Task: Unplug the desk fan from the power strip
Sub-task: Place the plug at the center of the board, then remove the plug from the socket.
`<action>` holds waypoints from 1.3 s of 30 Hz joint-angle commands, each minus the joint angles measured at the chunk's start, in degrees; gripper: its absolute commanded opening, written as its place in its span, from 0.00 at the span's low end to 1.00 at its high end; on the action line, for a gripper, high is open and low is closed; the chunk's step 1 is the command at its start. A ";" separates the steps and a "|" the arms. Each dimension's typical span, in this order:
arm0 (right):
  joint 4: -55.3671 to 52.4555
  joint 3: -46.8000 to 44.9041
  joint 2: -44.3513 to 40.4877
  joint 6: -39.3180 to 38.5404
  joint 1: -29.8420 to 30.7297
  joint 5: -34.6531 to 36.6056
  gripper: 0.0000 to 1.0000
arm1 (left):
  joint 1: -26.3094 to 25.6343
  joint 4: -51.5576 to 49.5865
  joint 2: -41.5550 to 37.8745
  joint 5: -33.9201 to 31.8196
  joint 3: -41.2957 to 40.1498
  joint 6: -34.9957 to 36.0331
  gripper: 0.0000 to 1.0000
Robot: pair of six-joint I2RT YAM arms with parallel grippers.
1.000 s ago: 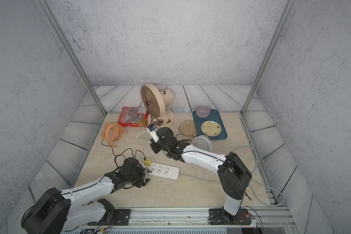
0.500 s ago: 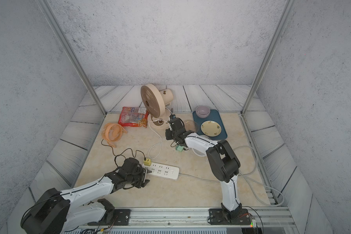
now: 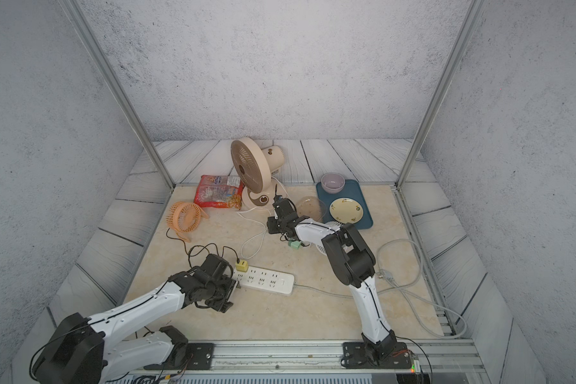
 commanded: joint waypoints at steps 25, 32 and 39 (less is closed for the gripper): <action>-14.66 -18.49 -26.04 -33.99 9.59 -26.54 0.82 | 11.85 -2.91 -13.06 -2.44 -0.72 9.42 0.57; -9.38 -15.84 -19.30 -29.33 12.64 -20.49 0.84 | 12.47 1.75 -12.86 -0.99 -3.59 8.21 0.66; -8.05 -12.36 -14.11 -27.14 13.92 -15.69 0.76 | 14.55 5.87 -12.36 1.22 -5.72 8.64 0.66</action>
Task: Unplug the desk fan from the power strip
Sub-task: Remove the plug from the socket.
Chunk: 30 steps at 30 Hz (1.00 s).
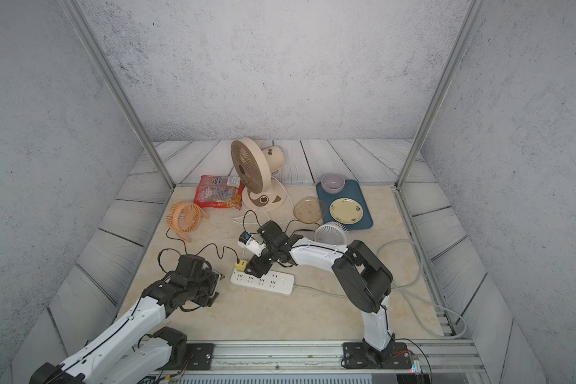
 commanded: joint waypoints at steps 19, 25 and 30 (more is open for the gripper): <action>1.63 6.99 6.58 -0.45 2.01 -1.68 0.37 | 5.74 -0.97 -5.79 5.56 -4.31 -0.09 0.63; 1.18 7.92 7.41 -0.54 2.38 -2.43 0.17 | 5.74 0.74 -4.48 7.15 -4.00 0.67 0.64; 0.73 8.57 7.32 -1.43 3.23 -2.04 0.10 | 5.74 3.53 -1.70 10.54 -4.33 0.60 0.65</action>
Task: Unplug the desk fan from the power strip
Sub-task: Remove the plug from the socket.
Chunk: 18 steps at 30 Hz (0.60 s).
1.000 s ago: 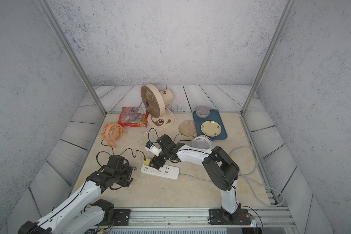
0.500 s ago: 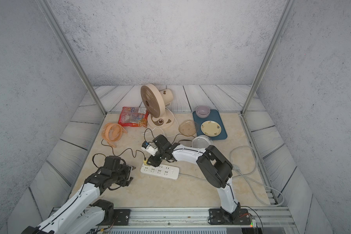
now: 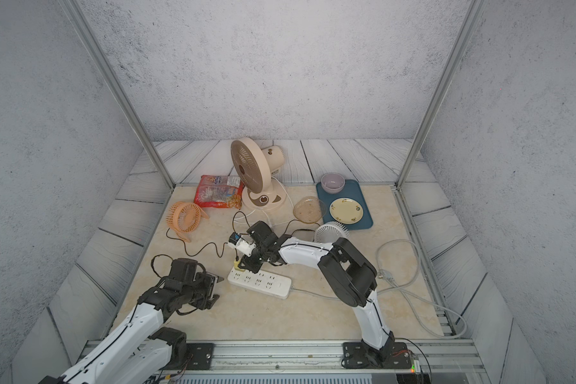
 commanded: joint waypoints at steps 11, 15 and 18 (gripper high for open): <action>1.33 1.36 0.39 -0.73 3.23 3.93 0.08 | 0.50 6.45 2.89 4.66 -3.55 -1.67 0.62; 1.93 1.66 0.54 -0.40 3.89 4.53 0.06 | 0.33 8.85 4.31 5.34 -4.86 -2.79 0.60; 2.52 1.76 0.25 -0.39 4.40 5.00 0.05 | 0.25 10.43 5.43 5.52 -5.07 -3.10 0.59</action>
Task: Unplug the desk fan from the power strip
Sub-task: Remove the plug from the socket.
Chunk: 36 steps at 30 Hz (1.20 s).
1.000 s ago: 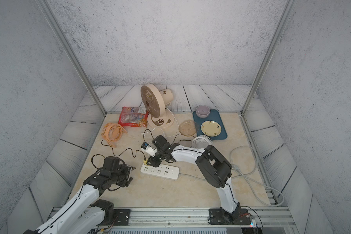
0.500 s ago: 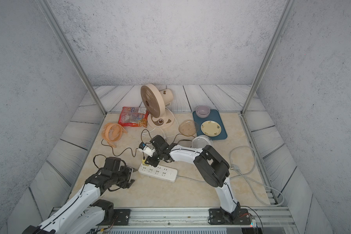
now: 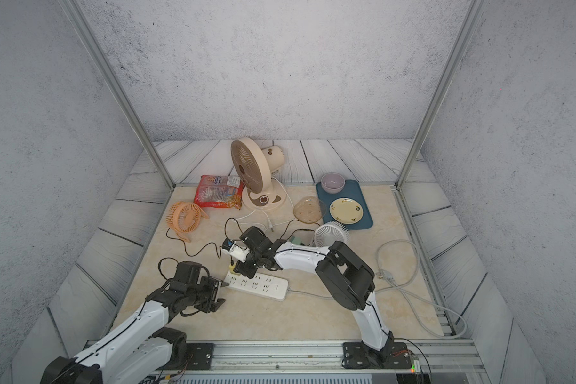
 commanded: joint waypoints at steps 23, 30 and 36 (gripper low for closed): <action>8.84 1.00 -4.69 -0.11 2.40 1.92 0.00 | 0.26 -0.24 11.21 2.28 -4.11 -3.17 0.53; 13.56 -0.43 -6.27 1.91 2.44 3.66 0.00 | 0.26 -1.16 14.50 1.63 -4.38 -3.25 0.53; 17.58 -3.66 -7.19 2.95 2.61 4.04 0.00 | 0.26 -0.03 19.12 1.71 -4.03 -2.73 0.54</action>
